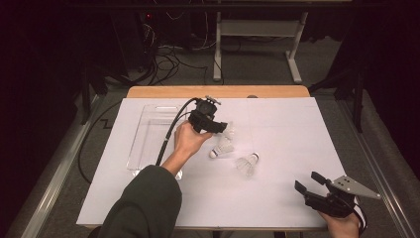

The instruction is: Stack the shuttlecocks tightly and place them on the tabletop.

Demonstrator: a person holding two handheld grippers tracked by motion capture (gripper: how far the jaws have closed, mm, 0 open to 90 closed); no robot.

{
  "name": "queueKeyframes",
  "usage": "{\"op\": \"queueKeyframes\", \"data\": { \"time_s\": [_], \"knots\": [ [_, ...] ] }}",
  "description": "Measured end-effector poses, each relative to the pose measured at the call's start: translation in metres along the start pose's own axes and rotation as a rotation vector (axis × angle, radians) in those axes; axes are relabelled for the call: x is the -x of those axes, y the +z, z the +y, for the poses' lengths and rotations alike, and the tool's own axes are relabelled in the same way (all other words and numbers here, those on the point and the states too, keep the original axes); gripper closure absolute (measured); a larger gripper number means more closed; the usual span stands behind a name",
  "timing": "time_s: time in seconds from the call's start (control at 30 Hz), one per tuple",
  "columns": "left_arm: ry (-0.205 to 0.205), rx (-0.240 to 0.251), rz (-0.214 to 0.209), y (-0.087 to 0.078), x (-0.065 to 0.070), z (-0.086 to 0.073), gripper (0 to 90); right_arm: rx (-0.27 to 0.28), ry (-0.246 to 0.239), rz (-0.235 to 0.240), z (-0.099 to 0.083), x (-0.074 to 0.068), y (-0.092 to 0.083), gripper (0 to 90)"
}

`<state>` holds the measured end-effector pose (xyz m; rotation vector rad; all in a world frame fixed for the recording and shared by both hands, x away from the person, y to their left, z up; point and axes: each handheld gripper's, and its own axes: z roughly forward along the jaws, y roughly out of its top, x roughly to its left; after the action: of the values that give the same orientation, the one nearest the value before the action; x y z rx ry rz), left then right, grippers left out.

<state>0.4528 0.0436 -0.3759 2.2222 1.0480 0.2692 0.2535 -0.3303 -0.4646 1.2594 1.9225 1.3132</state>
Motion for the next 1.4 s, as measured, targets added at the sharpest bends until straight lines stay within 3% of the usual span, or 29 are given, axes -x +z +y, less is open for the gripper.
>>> {"op": "queueKeyframes", "data": {
  "time_s": [0.77,1.4],
  "knots": [
    [-0.024,-0.013,-0.014,-0.003,-0.002,-0.023,43.5,0.000,-0.001,0.000,0.000,0.000,0.000,27.6],
    [-0.013,-0.019,-0.016,-0.008,0.001,-0.038,43.3,-0.002,0.000,0.001,0.000,0.000,0.000,27.6]
  ]
}}
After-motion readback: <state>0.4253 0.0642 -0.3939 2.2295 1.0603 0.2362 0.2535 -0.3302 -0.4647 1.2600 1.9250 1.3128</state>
